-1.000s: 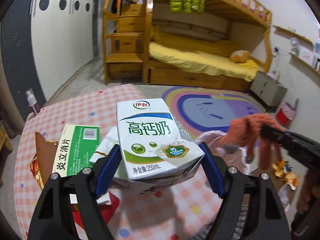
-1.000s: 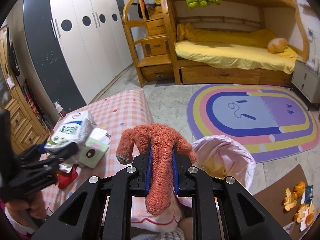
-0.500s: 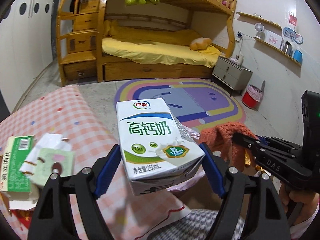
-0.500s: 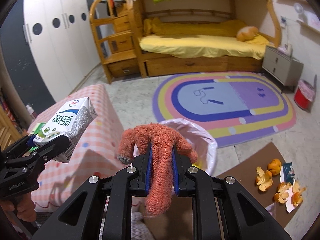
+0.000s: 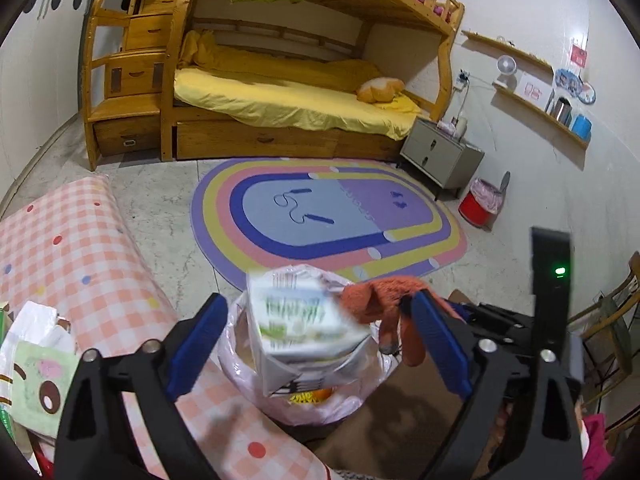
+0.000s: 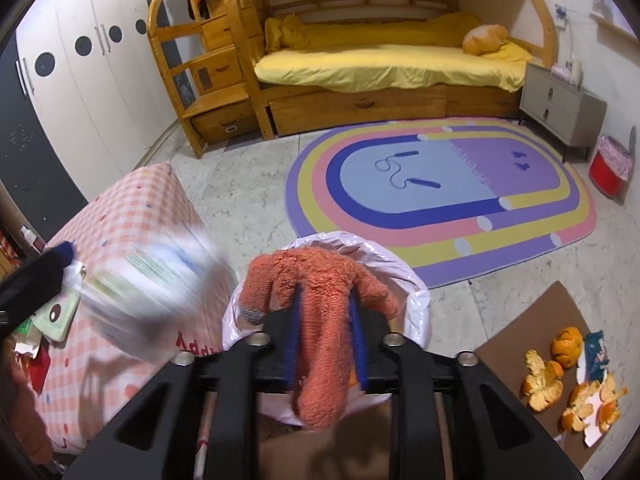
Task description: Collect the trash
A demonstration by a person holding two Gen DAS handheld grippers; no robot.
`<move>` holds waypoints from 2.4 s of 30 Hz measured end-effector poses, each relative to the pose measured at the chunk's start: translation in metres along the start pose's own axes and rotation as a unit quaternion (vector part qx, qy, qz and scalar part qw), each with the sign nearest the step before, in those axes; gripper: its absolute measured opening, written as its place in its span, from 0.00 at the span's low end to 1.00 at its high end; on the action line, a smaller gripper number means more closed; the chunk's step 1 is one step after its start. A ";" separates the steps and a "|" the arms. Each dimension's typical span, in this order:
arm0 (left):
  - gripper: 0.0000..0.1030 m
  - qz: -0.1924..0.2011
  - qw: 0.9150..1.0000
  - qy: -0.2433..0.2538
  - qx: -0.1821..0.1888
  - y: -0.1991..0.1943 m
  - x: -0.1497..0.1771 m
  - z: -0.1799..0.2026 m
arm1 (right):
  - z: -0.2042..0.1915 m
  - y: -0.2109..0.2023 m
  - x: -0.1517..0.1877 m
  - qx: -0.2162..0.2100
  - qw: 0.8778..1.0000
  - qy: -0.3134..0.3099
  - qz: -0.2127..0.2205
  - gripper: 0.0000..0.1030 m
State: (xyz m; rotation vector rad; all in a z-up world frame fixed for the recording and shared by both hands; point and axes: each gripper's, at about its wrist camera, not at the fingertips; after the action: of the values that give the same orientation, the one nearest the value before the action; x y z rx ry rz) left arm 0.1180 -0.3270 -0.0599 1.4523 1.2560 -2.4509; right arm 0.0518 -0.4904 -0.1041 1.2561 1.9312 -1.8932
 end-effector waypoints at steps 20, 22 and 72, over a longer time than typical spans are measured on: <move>0.91 0.036 0.985 -0.009 -0.166 -0.122 0.031 -0.042 | -0.064 -0.098 0.012 -0.048 0.997 -0.041 0.052 0.52; 0.91 0.037 0.982 -0.017 -0.183 -0.138 0.038 -0.049 | -0.079 -0.106 0.017 -0.060 0.995 -0.055 0.052 0.52; 0.90 0.010 0.933 -0.139 -0.332 -0.216 0.114 -0.187 | -0.296 -0.007 0.073 -0.120 0.946 -0.298 -0.036 0.03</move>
State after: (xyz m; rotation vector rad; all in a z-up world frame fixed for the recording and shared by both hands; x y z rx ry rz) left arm 0.1026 -0.0194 -0.0552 0.8935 1.7353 -1.8274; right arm 0.1274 -0.1951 -0.0899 0.4687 1.8053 -1.7283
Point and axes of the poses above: each gripper's, at about its wrist camera, not at the fingertips, and y roughly the way its jaws point, z to its right, x to its underside, and after that the axes turned 2 degrees about y, right-handed
